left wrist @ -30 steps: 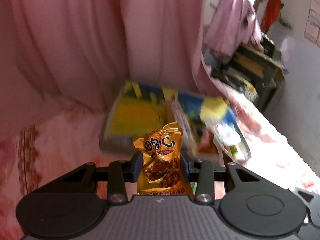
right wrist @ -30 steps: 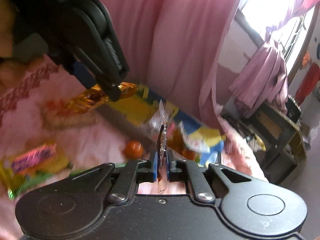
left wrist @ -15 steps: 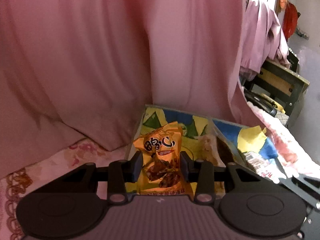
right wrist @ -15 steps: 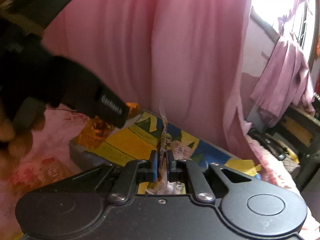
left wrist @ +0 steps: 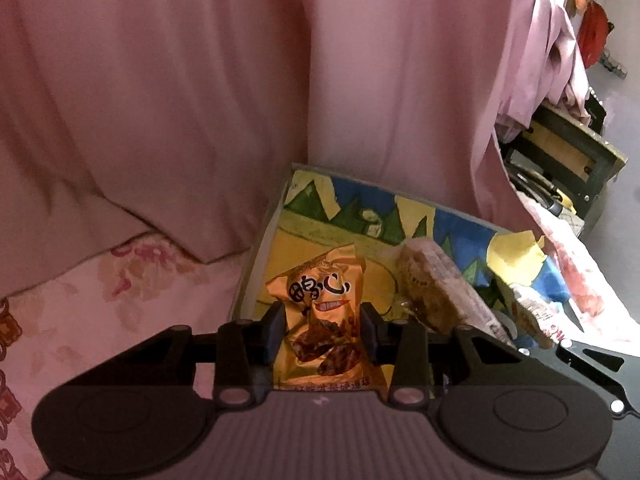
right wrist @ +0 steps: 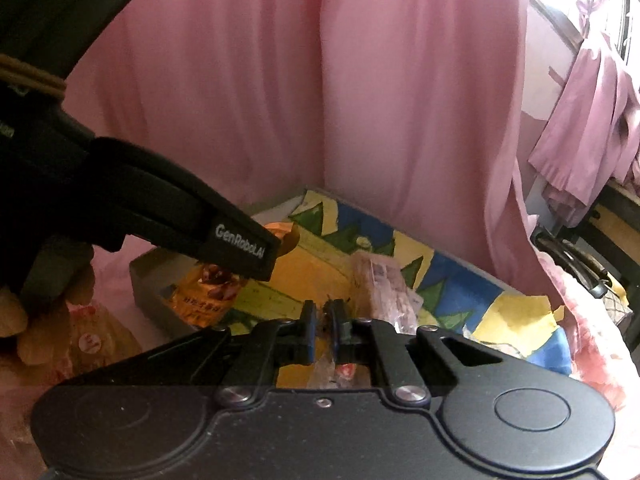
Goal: Organize snacks
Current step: 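Carry the gold chip bag with left tool to the tray while right tool carries the candy, then open left tool releasing the chip bag in tray while right tool releases the candy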
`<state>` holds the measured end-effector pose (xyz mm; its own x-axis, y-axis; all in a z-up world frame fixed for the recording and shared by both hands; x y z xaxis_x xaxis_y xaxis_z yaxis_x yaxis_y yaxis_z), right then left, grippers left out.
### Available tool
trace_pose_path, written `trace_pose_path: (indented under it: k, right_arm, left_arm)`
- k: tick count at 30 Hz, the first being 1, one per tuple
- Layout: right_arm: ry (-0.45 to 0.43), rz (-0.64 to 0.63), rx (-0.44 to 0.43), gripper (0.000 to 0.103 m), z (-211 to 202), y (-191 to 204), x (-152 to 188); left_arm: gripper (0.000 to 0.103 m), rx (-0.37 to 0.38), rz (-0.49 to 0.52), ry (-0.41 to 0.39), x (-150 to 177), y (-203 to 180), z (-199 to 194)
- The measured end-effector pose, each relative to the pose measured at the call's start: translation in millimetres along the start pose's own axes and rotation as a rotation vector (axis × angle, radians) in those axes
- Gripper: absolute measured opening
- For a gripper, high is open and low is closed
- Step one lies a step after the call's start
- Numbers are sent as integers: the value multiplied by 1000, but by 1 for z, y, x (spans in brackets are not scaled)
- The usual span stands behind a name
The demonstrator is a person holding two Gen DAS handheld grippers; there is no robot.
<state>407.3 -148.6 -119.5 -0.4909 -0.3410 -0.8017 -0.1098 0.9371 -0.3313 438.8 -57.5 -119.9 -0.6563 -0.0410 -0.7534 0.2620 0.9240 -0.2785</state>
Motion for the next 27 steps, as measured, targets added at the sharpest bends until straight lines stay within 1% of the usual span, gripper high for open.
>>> trace_pose_path:
  k: [3, 5, 8, 11, 13, 15, 17, 18, 20, 21, 22, 25, 26, 27]
  right_arm:
    - [16, 24, -13, 11, 1, 0, 2]
    - [22, 41, -18, 16, 1, -1, 4]
    - [36, 75, -33, 20, 3, -6, 6]
    - [45, 109, -46, 23, 2, -11, 7]
    - [48, 126, -46, 27, 0, -13, 7]
    - [48, 145, -49, 32, -3, -16, 6]
    - [48, 169, -53, 37, -8, -19, 6]
    - [46, 181, -52, 40, -11, -22, 6]
    - [40, 207, -49, 45, -18, -27, 4]
    - [34, 222, -47, 49, -23, -30, 3]
    - [26, 234, -44, 53, -28, -33, 2]
    - [-4, 274, -46, 60, -44, -43, -2]
    - [-12, 287, -45, 61, -49, -46, -3]
    - [-22, 302, -44, 65, -55, -50, -5]
  left_arm:
    - [43, 1, 5, 4, 1, -1, 0]
    - [44, 4, -2, 10, 1, 0, 1]
    - [46, 7, -19, 25, 2, 2, 1]
    - [46, 6, -30, 42, 3, 3, 2]
    - [47, 4, -35, 44, 2, 3, 1]
    - [51, 8, -39, 44, 1, 3, -1]
    - [59, 6, -46, 40, -1, 3, -5]
    - [61, 4, -52, 36, -2, 4, -8]
    - [72, -1, -66, 25, -5, 5, -14]
    - [75, -5, -73, 17, -7, 6, -19]
    - [79, -9, -78, 7, -8, 6, -24]
    - [86, -18, -87, -22, -13, 5, -40]
    - [89, -20, -88, -31, -14, 4, -47]
    - [91, -22, -88, -41, -16, 3, -52]
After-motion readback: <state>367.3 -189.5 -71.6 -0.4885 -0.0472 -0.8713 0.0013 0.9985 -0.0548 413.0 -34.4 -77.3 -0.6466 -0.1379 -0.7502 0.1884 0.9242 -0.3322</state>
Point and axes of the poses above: each gripper's, at about its wrist camera, not at the fingertips, and z roughly the way its jaws point, y to its left, x to its underside, the point moved 5 cm from there along z, roughly the way its jaws point, and after that the axes turned 2 degrees about -x, right-handed, at the moved point
